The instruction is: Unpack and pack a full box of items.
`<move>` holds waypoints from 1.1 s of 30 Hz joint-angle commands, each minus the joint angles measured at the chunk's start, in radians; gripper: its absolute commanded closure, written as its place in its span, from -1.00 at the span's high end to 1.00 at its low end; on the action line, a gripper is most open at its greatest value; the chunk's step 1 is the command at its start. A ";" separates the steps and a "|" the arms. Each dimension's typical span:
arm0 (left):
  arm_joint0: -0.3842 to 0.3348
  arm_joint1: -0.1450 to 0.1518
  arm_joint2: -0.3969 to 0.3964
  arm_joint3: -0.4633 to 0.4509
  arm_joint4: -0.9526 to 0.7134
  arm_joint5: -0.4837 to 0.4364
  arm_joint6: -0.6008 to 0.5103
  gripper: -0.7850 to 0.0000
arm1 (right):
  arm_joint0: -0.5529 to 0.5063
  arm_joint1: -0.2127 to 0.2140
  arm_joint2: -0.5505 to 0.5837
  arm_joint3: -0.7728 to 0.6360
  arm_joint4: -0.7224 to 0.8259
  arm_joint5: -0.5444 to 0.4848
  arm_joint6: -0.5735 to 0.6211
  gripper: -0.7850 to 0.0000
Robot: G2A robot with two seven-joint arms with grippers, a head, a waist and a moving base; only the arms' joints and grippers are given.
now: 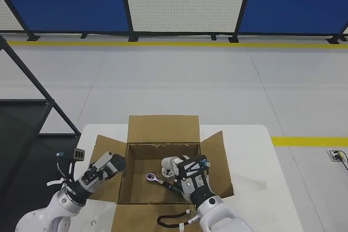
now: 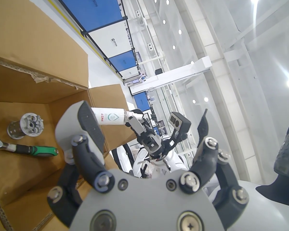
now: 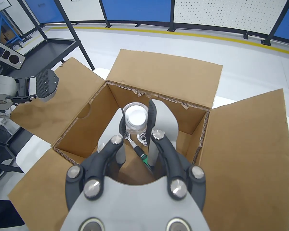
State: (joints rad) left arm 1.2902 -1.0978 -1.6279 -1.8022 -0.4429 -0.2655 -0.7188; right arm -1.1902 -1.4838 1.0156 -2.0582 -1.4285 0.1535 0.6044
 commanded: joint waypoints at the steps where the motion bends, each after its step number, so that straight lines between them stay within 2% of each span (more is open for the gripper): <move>1: 0.000 0.000 0.000 0.000 0.000 0.000 0.000 1.00 | 0.000 0.000 0.000 0.000 0.000 0.000 0.000 -1.00; 6: 0.000 0.000 0.000 0.000 0.000 0.000 0.000 1.00 | -0.016 0.002 -0.002 -0.031 -0.015 -0.025 -0.040 -1.00; 14: 0.000 0.000 0.000 0.000 0.000 0.000 0.000 1.00 | -0.154 0.017 0.094 -0.290 -0.079 0.002 -0.116 -1.00; 20: 0.000 0.000 0.000 0.000 0.000 0.000 0.000 1.00 | -0.229 0.021 0.226 -0.292 -0.067 0.077 -0.286 -1.00; 26: 0.000 0.000 0.000 0.000 0.000 0.000 0.000 1.00 | -0.331 0.024 0.391 -0.292 0.025 0.146 -0.422 -1.00; 30: 0.000 0.000 0.000 0.000 0.000 0.000 0.000 1.00 | -0.401 0.025 0.491 -0.292 0.085 0.180 -0.475 -1.00; 33: 0.000 0.000 0.000 0.000 0.000 0.000 0.000 1.00 | -0.442 0.027 0.552 -0.292 0.102 0.191 -0.449 -1.00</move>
State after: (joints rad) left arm 1.2902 -1.0978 -1.6280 -1.8023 -0.4428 -0.2654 -0.7189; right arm -1.6229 -1.4578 1.5505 -2.3500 -1.3314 0.3454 0.1395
